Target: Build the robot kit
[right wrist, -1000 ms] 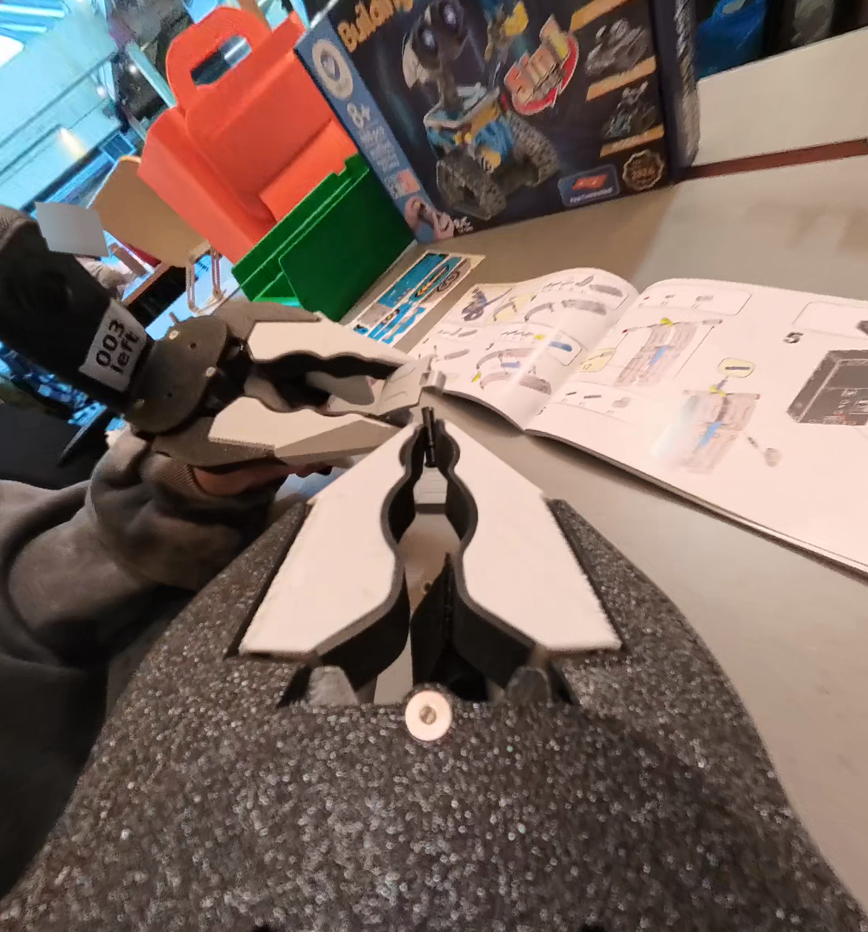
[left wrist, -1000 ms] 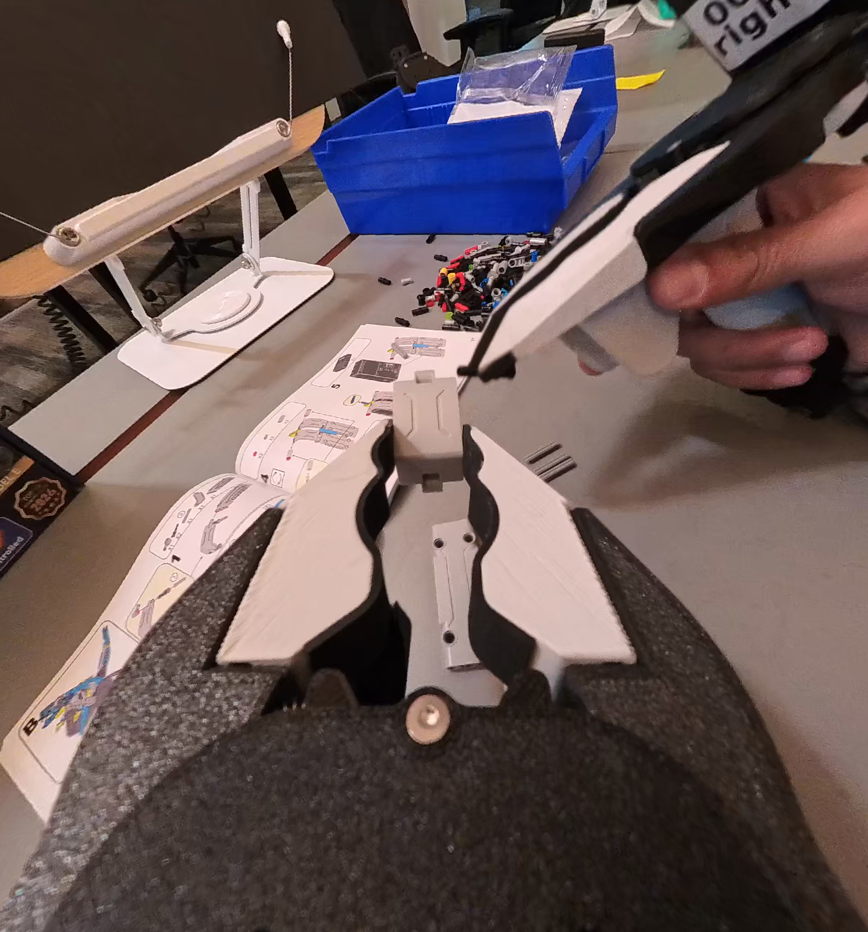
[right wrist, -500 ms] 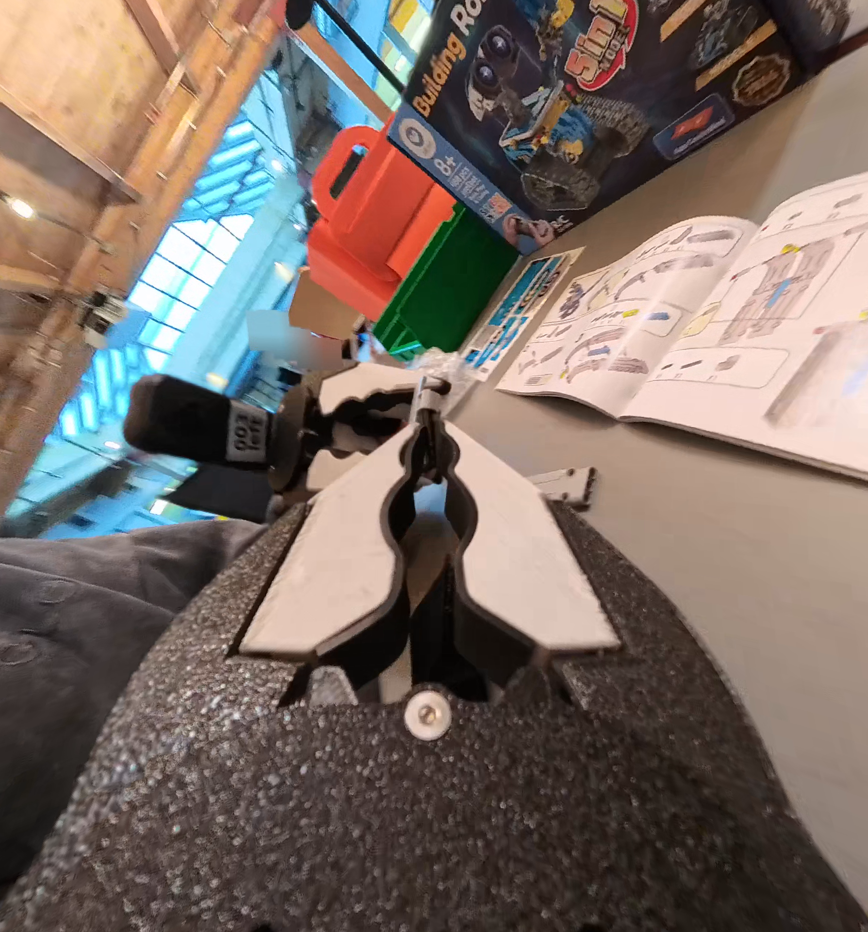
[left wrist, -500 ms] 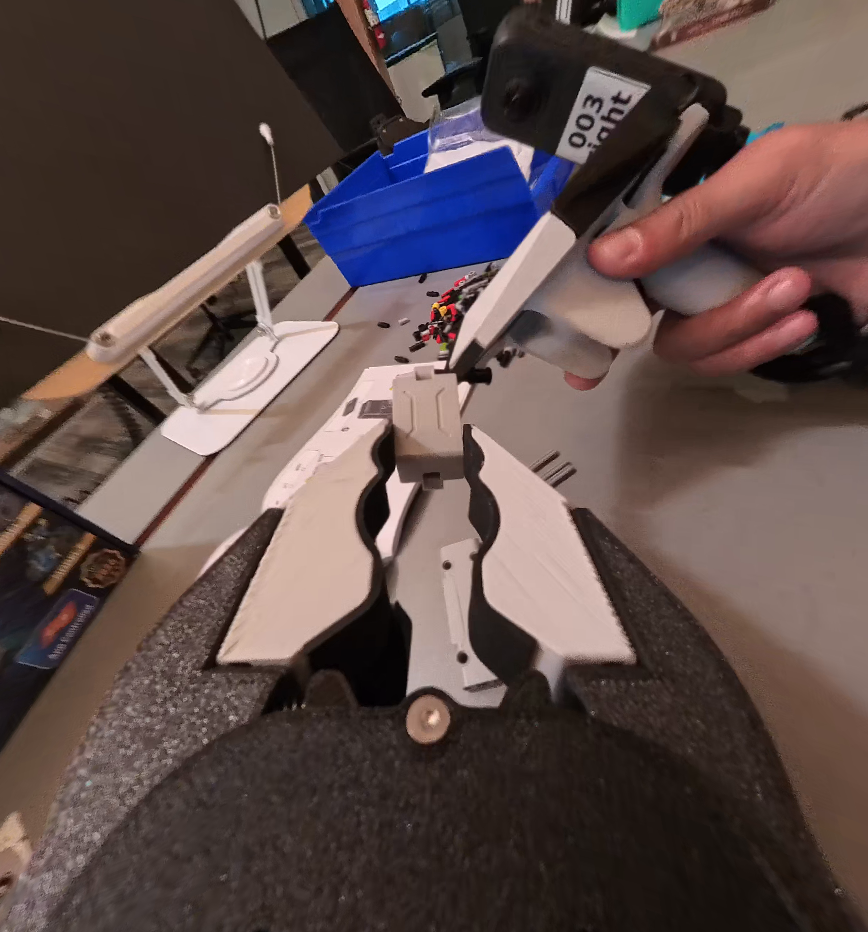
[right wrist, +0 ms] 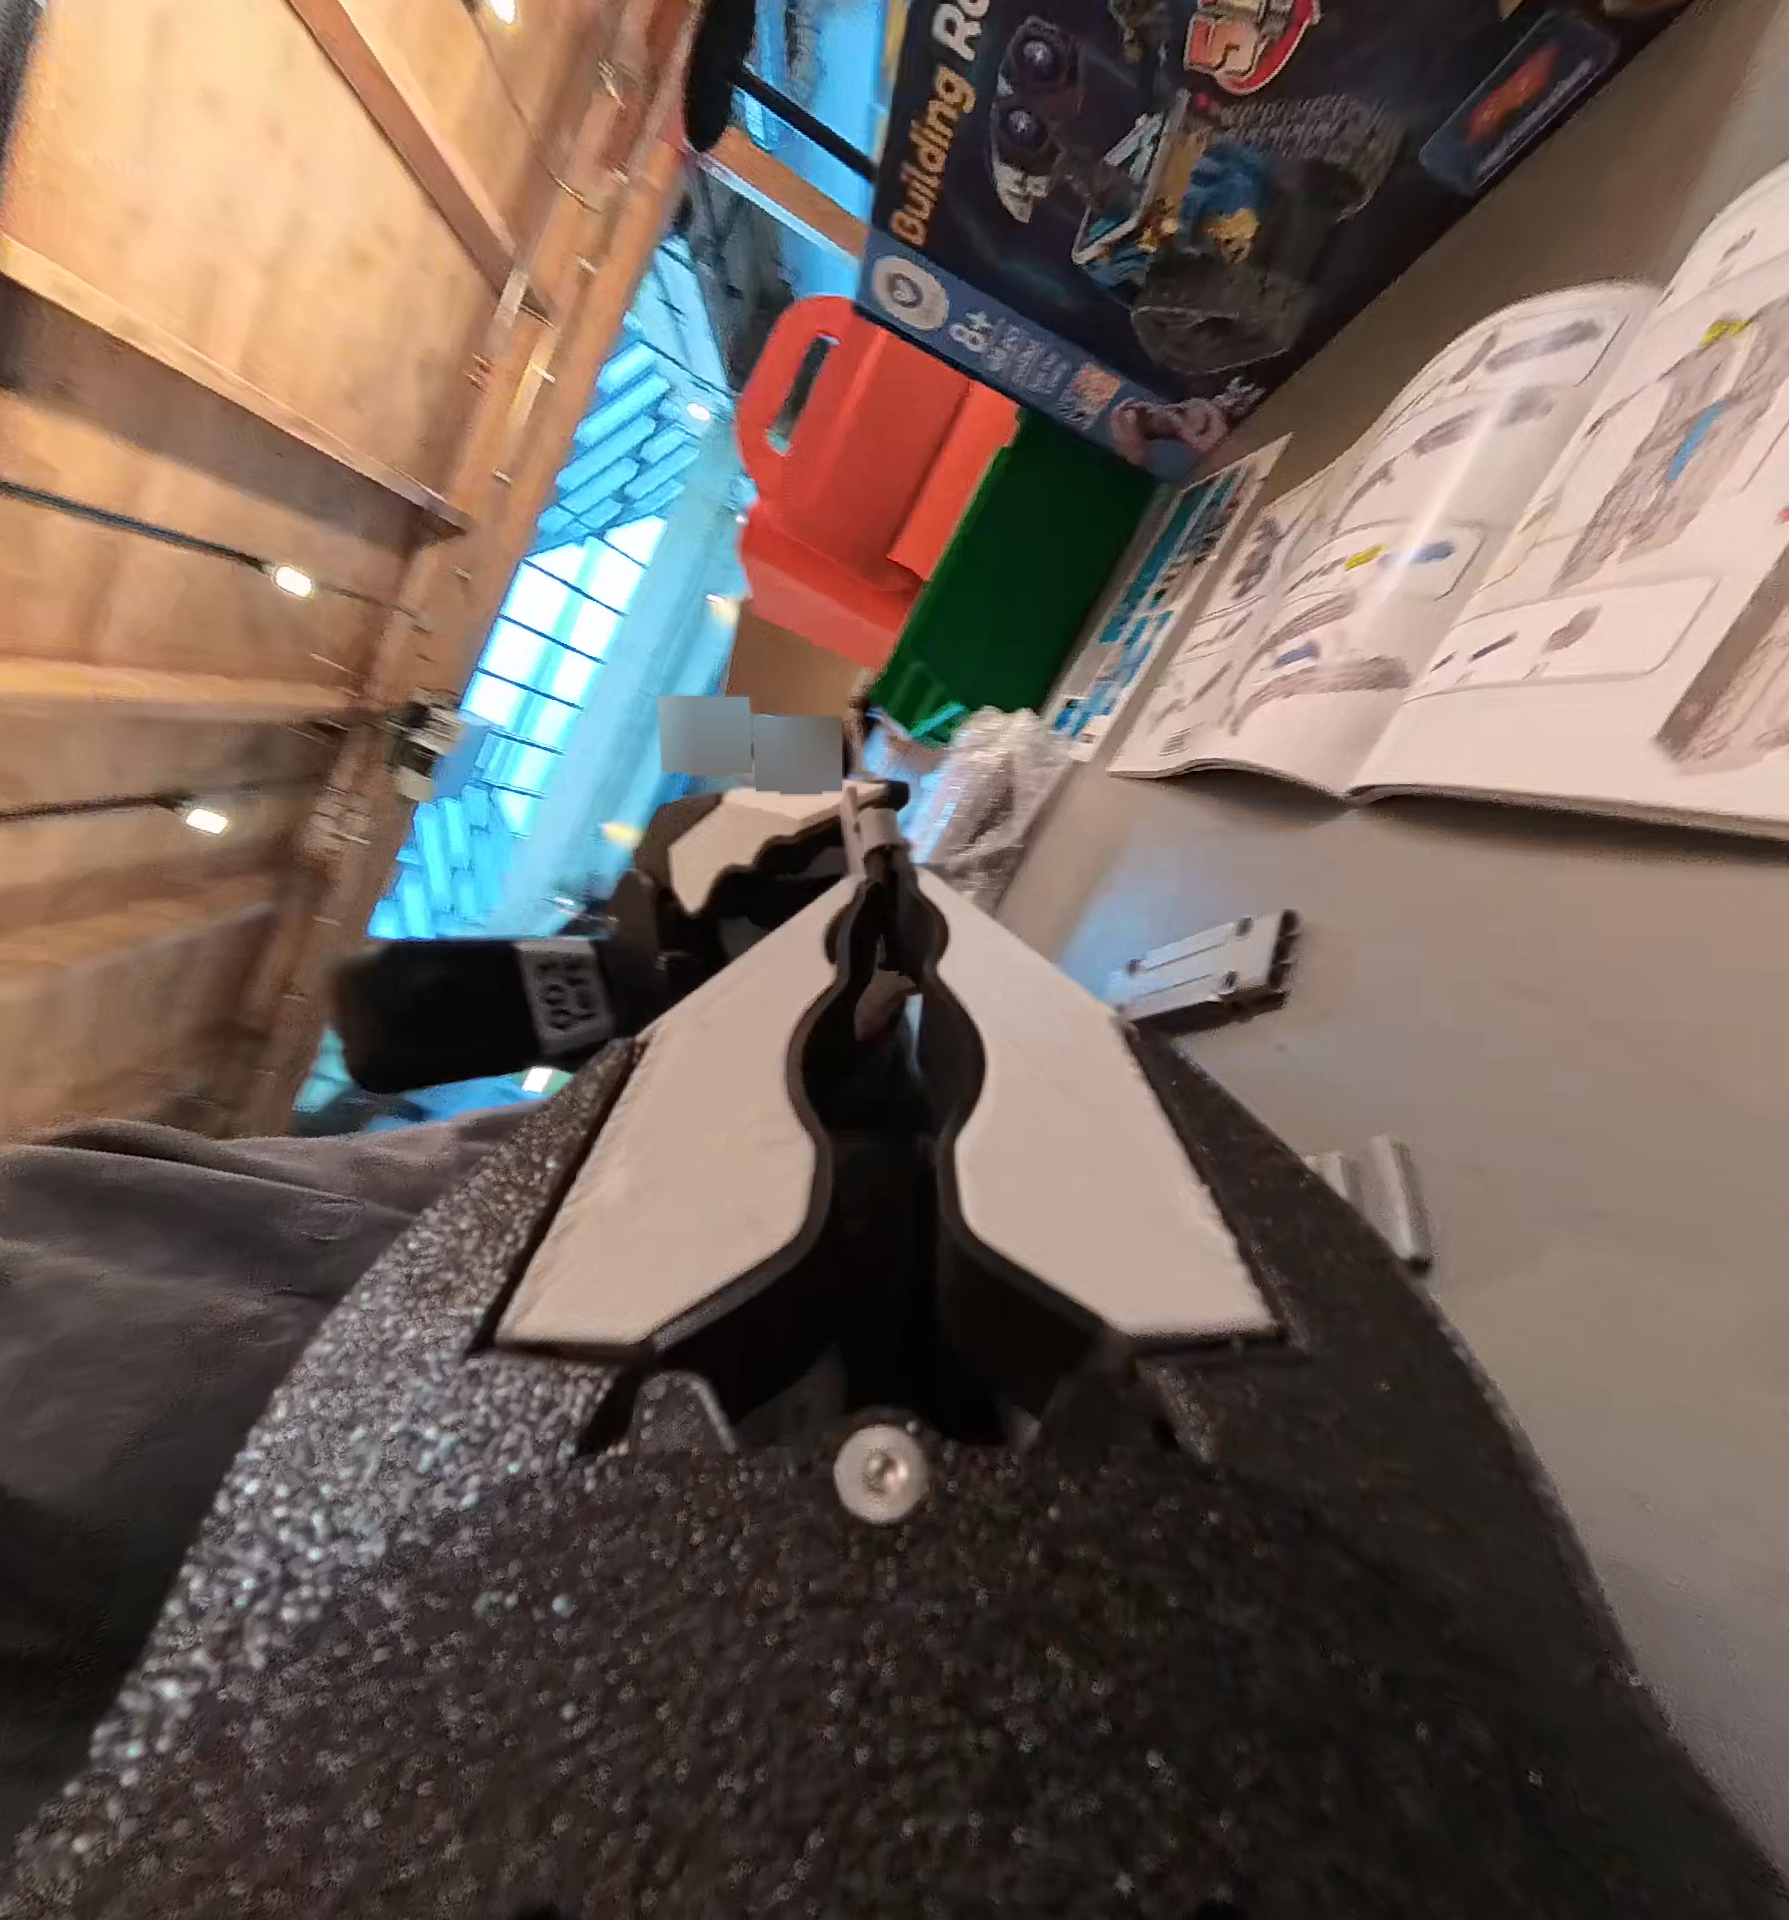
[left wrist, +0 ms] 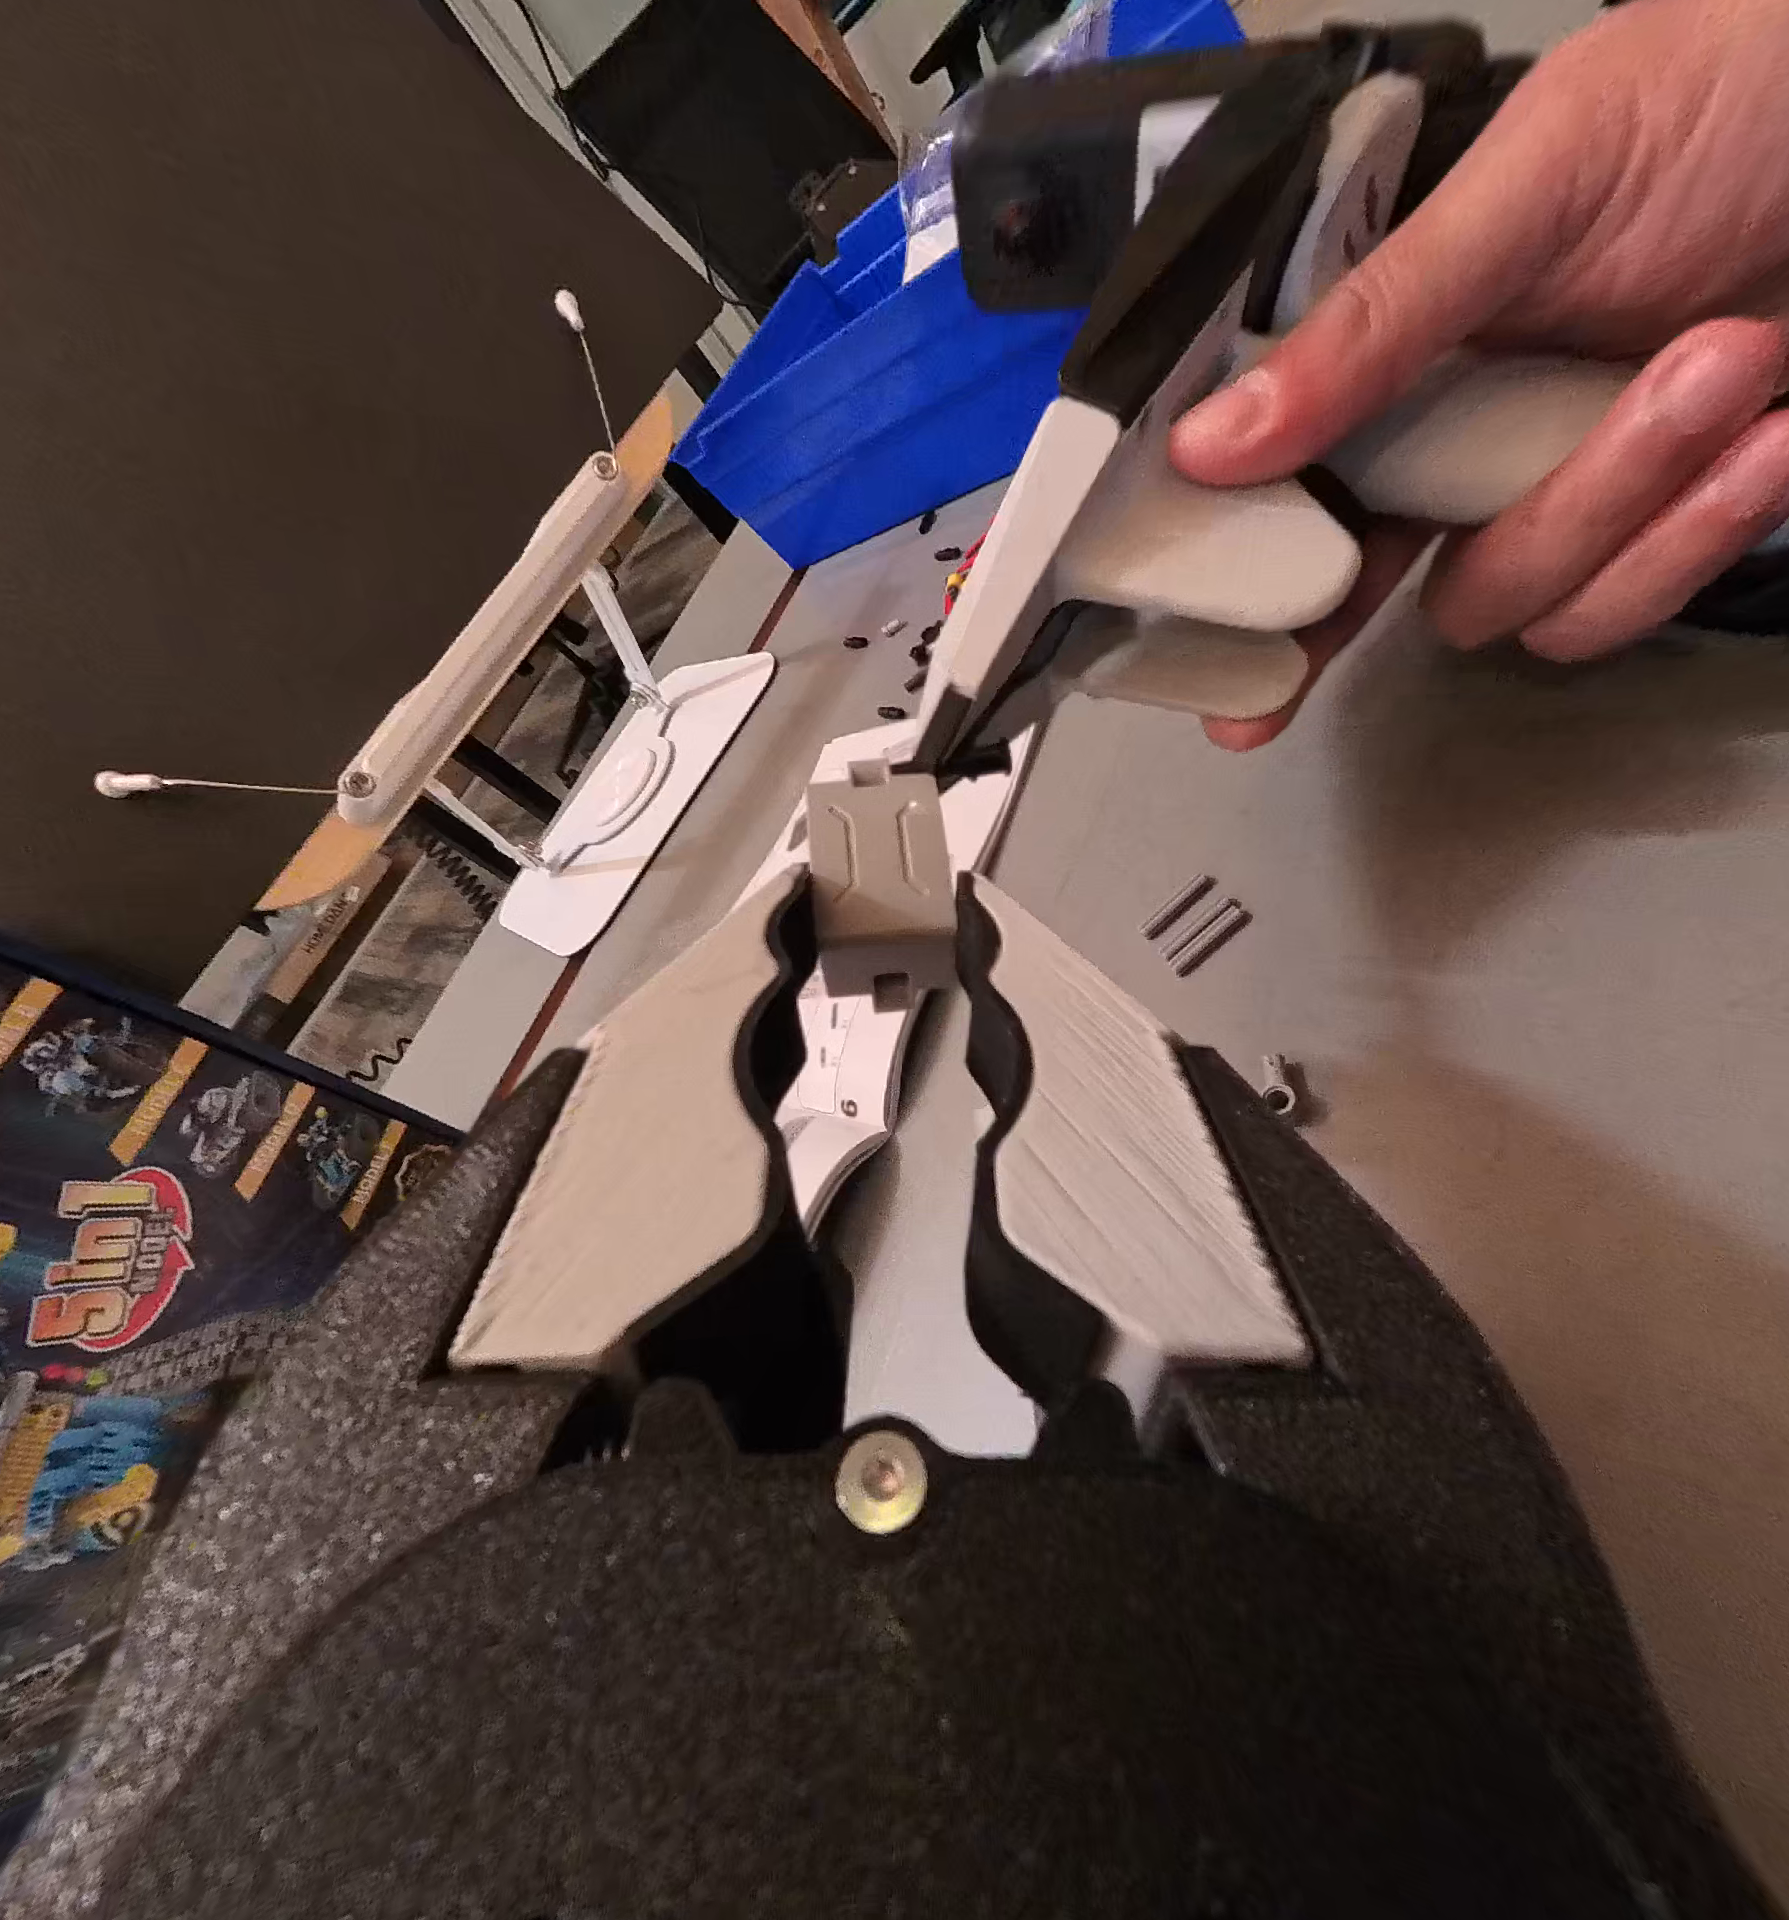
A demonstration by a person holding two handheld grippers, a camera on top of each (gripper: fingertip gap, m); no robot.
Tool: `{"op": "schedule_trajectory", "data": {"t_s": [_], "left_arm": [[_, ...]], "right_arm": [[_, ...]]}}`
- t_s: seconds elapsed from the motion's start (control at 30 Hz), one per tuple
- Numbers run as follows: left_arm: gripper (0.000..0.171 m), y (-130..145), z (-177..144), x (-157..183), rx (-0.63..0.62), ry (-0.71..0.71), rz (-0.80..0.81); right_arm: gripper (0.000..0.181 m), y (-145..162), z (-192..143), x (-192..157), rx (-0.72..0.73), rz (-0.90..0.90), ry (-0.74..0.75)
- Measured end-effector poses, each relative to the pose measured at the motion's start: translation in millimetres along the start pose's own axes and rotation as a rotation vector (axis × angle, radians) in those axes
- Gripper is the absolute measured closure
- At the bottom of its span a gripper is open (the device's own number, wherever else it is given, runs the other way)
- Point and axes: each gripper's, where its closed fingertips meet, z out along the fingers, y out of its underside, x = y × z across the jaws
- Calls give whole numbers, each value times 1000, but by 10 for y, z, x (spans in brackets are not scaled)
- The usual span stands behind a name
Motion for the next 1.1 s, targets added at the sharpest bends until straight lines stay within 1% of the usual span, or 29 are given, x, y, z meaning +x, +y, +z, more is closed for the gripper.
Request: {"op": "schedule_trajectory", "data": {"t_s": [0.07, 0.13, 0.17, 0.23, 0.27, 0.3, 0.37, 0.4, 0.43, 0.47, 0.5, 0.57, 0.6, 0.63, 0.67, 0.73, 0.77, 0.83, 0.87, 0.9, 0.93, 0.97, 1.0, 1.03, 1.1], "left_arm": [[146, -12, -4, -12, 1, -8, 0], [146, 2, -4, -10, -20, -37, 87], [146, -1, 0, -4, -18, -36, 84], [146, -53, -13, -16, 24, 3, -38], [146, -62, -16, -20, 38, 29, -113], [146, -48, -3, -18, 32, 35, -152], [146, -58, 11, -15, 32, 37, -186], [146, -55, 17, -20, 24, 30, -183], [146, -38, 17, -27, 10, 2, -118], [146, -20, 13, -25, -3, -18, -45], [146, -17, 10, -15, -4, -19, -15], [146, -50, 6, -13, 15, -12, -32], [146, -73, -3, -19, 29, -4, -70], [146, -93, 0, -18, 42, 11, -139], [146, -98, 13, -14, 45, 25, -197], [146, -71, 32, -15, 24, 10, -170], [146, -69, 33, -21, 23, 10, -176], [146, -41, 33, -29, 3, -17, -107], [146, -45, 20, -38, -4, -35, -60], [146, -44, 9, -37, -9, -47, -15], [146, -61, 0, -30, -1, -51, 11], [146, -87, 1, -15, 7, -43, 1], [146, -87, 14, 0, 7, -29, -38], [146, -79, 30, 7, 7, -16, -92], [146, -115, 33, -14, 24, -9, -167]], "right_arm": [[180, -10, 4, -12, 4, -50, 35], [180, 3, 4, 3, 8, 11, 1], [181, 5, -6, 11, 16, 50, -29], [180, -11, -5, -56, 33, 72, -81], [180, -16, -2, -78, 33, 42, -74], [180, -25, 3, -63, 31, -11, -21], [180, -49, -12, -70, 26, -125, 53], [179, -61, -9, -69, 30, -159, 82], [180, -64, -2, -57, 26, -174, 103], [179, -48, 4, -44, 16, -153, 91], [180, -34, 1, -34, 15, -98, 52], [180, -31, -5, -61, 35, 26, -51], [180, -31, -1, -93, 38, 60, -91], [180, -41, -3, -105, 47, 62, -99], [180, -53, -9, -105, 52, 25, -72], [179, -66, -11, -75, 31, -137, 57], [179, -76, -9, -77, 30, -198, 98], [180, -79, 1, -64, 26, -269, 160], [180, -79, 11, -76, 27, -243, 139], [180, -63, 15, -83, 22, -164, 81], [181, -50, 12, -92, 31, -30, -18], [180, -45, 6, -94, 47, 102, -105], [181, -42, 4, -67, 57, 129, -107], [180, -45, 4, -41, 49, 36, -33], [180, -102, -1, -80, 31, -219, 116]]}}
